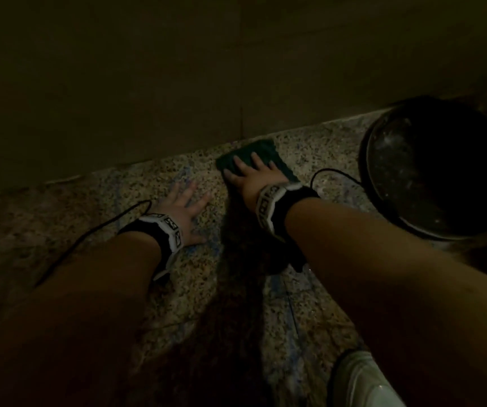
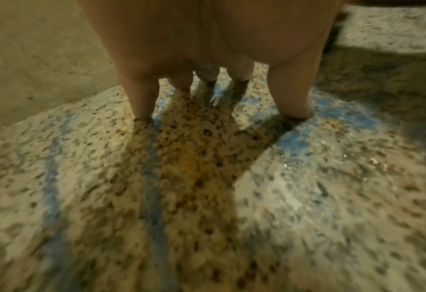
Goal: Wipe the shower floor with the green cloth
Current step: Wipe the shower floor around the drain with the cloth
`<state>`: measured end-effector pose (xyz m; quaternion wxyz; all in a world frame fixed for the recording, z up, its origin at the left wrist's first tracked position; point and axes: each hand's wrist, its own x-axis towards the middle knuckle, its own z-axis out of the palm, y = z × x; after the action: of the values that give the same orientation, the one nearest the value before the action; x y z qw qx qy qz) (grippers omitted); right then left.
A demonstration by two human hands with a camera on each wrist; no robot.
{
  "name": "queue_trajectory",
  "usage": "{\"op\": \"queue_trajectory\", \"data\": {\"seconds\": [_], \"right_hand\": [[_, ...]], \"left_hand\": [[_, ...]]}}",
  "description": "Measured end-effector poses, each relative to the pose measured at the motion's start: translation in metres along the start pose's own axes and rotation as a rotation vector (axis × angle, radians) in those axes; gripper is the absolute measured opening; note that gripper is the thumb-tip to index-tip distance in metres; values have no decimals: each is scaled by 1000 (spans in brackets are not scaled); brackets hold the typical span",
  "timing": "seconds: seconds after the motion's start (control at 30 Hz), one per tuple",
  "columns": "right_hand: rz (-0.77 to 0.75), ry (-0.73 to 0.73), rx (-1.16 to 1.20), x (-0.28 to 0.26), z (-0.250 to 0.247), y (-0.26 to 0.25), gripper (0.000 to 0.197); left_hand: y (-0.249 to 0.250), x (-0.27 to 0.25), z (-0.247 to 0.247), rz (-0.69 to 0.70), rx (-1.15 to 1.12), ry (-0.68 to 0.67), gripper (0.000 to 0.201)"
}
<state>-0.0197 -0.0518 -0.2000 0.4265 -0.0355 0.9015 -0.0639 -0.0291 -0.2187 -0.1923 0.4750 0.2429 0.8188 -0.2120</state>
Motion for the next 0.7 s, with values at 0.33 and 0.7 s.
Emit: {"op": "queue_trajectory", "data": {"seconds": [0.33, 0.7], "right_hand": [[14, -69, -33, -15, 14, -22, 80], [12, -47, -84, -6, 11, -26, 85]], "left_hand": [[-6, 8, 8, 24, -53, 31, 90], [-9, 13, 23, 40, -122, 91, 87]]}}
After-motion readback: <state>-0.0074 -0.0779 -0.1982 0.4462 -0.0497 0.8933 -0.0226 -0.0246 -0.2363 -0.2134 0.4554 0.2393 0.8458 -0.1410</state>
